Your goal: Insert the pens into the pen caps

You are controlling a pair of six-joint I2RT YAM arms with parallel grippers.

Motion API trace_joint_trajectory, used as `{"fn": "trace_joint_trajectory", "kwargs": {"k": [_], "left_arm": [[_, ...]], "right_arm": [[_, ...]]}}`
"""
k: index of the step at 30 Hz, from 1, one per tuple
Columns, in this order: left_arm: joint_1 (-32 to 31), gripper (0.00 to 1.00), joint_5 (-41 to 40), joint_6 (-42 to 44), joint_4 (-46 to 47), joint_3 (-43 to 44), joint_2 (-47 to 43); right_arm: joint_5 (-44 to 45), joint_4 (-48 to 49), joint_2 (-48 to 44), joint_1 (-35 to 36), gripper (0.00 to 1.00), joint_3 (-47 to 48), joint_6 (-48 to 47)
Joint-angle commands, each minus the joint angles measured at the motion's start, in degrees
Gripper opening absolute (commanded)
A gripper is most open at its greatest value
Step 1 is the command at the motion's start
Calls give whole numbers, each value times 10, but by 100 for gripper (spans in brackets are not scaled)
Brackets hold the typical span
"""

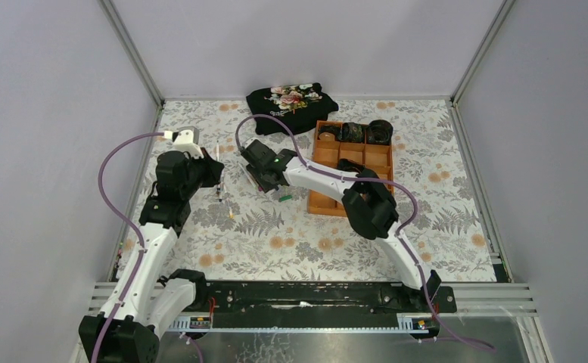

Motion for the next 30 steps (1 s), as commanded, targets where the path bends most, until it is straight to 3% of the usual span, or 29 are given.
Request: {"fn": "trace_joint_trajectory", "kwargs": {"k": [1, 12, 19, 22, 30], "left_arm": [[4, 0, -8, 13, 5, 4, -9], [3, 0, -7, 15, 8, 4, -3], [3, 0, 22, 0, 9, 5, -5], [0, 0, 43, -25, 12, 1, -5], [-65, 0, 76, -106, 41, -74, -52]], "right_arm": [[28, -43, 32, -5, 42, 69, -24], [-5, -53, 73, -23, 37, 87, -32], [-51, -43, 77, -38, 19, 68, -12], [-73, -23, 53, -47, 1, 33, 5], [-110, 31, -122, -66, 0, -109, 87]]}}
